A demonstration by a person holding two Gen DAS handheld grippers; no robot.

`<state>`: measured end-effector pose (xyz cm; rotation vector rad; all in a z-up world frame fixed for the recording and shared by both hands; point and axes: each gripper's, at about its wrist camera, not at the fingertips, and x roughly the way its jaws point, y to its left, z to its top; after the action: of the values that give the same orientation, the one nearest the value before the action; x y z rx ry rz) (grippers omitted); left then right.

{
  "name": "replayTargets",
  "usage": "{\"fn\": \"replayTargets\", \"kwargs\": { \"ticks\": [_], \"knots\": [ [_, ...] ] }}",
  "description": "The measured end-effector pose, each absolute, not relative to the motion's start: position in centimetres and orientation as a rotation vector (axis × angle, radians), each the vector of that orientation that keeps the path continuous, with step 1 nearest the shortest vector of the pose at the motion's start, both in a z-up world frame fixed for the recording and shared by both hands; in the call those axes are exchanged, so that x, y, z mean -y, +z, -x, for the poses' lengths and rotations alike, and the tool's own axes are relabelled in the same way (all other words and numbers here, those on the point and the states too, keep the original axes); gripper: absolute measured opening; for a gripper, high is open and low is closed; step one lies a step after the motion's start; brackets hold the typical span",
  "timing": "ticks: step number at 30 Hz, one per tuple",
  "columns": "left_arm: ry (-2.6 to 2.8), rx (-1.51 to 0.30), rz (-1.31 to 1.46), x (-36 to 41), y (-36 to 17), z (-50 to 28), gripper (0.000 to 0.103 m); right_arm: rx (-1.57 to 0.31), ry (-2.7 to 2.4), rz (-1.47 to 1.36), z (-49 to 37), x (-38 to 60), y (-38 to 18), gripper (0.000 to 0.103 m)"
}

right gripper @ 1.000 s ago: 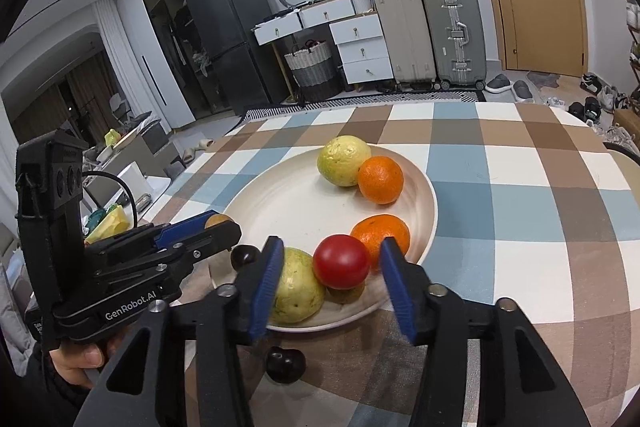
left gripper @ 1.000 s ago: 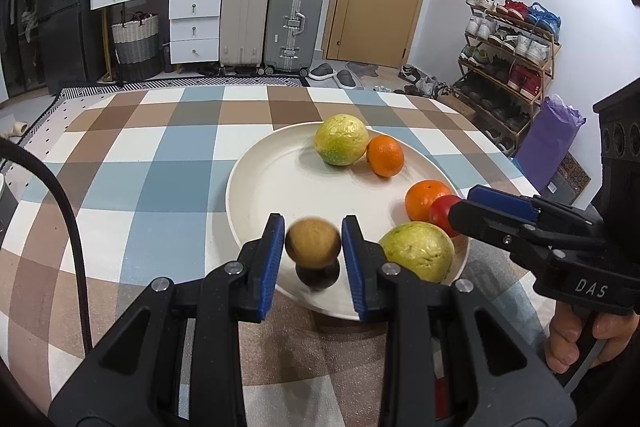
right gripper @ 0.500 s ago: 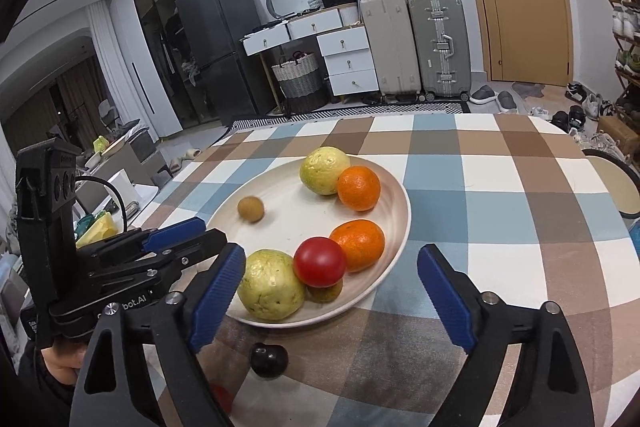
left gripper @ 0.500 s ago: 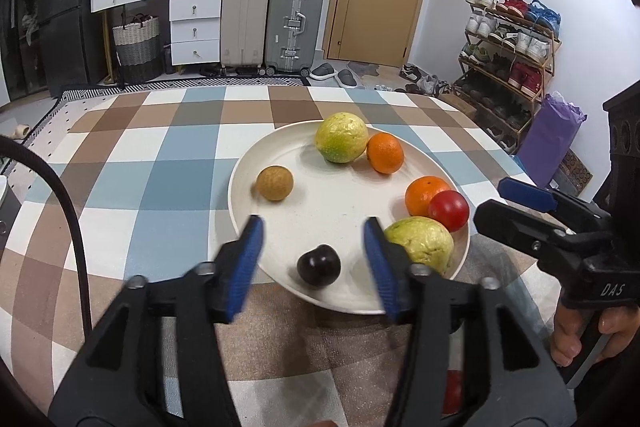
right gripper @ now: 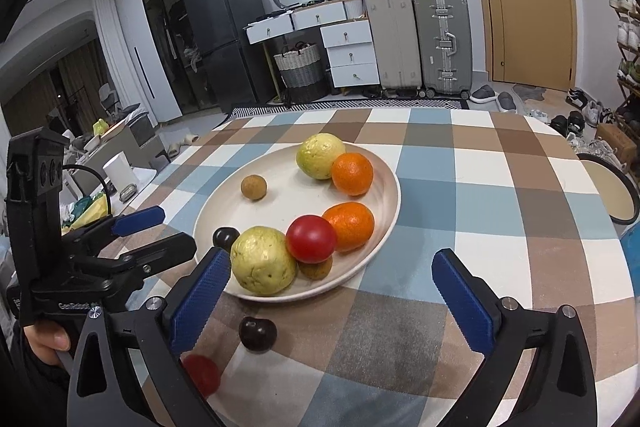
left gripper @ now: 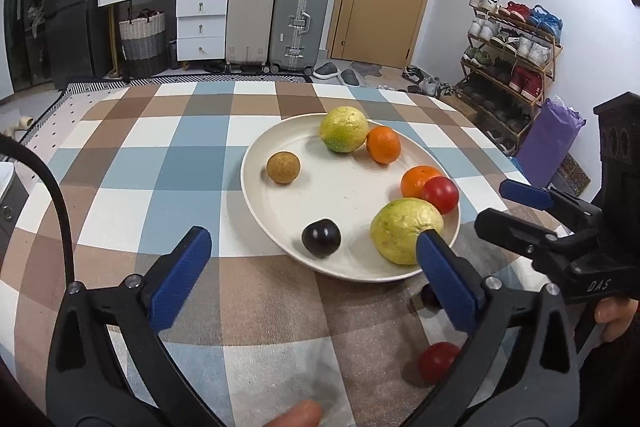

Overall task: Organize fruits
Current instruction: 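Withdraw and grasp the remaining red tomato with the left gripper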

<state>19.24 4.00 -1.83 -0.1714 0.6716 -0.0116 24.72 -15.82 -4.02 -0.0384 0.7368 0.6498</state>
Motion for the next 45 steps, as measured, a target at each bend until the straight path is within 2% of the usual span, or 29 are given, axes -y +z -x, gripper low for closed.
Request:
{"fn": "replayTargets", "kwargs": {
  "ticks": [14, 38, 43, 45],
  "knots": [
    [-0.014, -0.71, 0.127, -2.8, -2.2, -16.2, 0.102, -0.768, 0.684, 0.101, -22.9, 17.1, -4.6, 0.103],
    [-0.214, -0.832, 0.001, 1.7, -3.7, -15.9, 0.102, -0.85, 0.69, 0.142, -23.3, 16.5, -6.1, 0.103],
    [-0.271, -0.87, -0.004, 2.4, -4.3, -16.0, 0.096, -0.851, 0.694, 0.143, -23.2, 16.4, -6.1, 0.103],
    [-0.298, -0.874, -0.011, 2.7, -4.4, -15.8, 0.089, -0.85, 0.699, 0.147, -23.1, 16.3, -6.1, 0.103]
  ]
}}
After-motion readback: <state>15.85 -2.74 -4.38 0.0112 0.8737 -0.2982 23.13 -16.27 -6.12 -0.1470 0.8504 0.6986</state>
